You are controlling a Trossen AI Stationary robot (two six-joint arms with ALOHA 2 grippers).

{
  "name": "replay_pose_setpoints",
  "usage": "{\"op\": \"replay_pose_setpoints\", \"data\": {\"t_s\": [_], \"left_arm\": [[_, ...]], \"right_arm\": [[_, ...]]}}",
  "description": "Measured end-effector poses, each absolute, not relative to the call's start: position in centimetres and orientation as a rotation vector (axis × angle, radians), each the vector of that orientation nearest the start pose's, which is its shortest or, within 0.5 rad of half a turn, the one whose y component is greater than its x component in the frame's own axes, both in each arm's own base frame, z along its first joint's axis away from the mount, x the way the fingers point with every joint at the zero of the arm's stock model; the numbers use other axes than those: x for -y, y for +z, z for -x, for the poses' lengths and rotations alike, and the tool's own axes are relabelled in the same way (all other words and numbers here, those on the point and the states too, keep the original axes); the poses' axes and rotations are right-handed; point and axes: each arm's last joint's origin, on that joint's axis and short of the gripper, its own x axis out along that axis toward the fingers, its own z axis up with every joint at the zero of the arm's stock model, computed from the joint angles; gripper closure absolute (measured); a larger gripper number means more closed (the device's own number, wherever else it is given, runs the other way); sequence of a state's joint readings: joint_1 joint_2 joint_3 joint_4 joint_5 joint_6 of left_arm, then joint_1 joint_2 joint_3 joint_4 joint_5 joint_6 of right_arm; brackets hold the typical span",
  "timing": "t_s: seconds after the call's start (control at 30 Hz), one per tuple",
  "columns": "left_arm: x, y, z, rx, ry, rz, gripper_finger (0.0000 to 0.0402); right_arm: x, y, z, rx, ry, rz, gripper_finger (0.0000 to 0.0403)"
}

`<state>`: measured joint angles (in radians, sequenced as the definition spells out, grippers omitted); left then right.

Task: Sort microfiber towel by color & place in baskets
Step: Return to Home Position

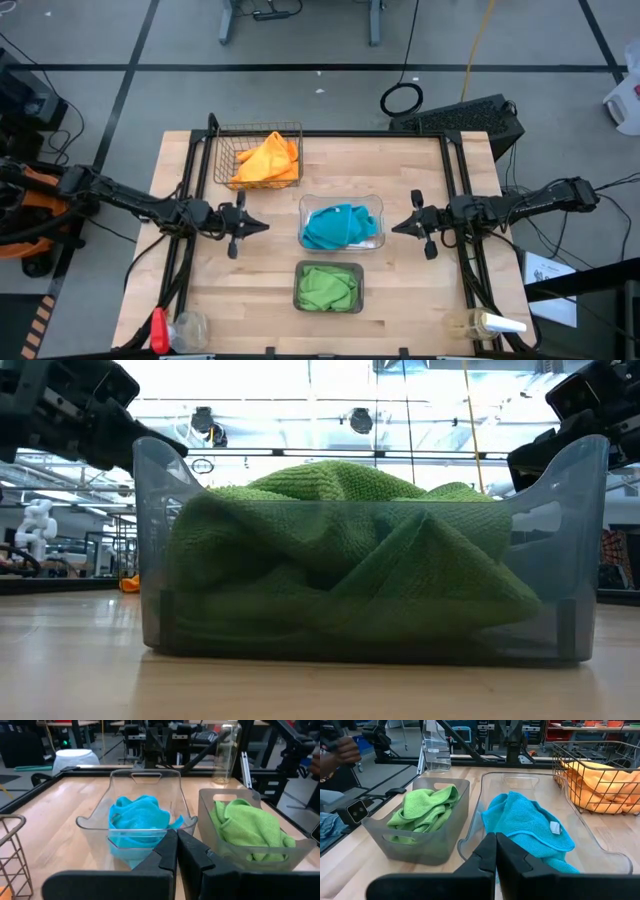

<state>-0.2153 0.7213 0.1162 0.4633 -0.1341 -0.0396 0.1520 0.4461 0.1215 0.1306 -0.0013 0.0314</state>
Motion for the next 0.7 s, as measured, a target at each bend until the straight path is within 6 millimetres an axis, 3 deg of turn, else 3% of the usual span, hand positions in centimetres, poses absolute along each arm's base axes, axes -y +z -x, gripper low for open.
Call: {"op": "replay_pose_setpoints", "data": {"t_s": [0.37, 0.7], "left_arm": [[2.5, 15.8, -13.4, -0.098, -0.079, 0.03, 0.0387], [2.4, 16.1, -12.8, -0.06, -0.093, 0.004, 0.0387]], "right_arm": [[-1.9, 17.4, -12.6, -0.238, 0.149, -0.057, 0.0403], [-2.0, 17.3, -12.5, -0.25, 0.185, -0.059, 0.0403]]}}
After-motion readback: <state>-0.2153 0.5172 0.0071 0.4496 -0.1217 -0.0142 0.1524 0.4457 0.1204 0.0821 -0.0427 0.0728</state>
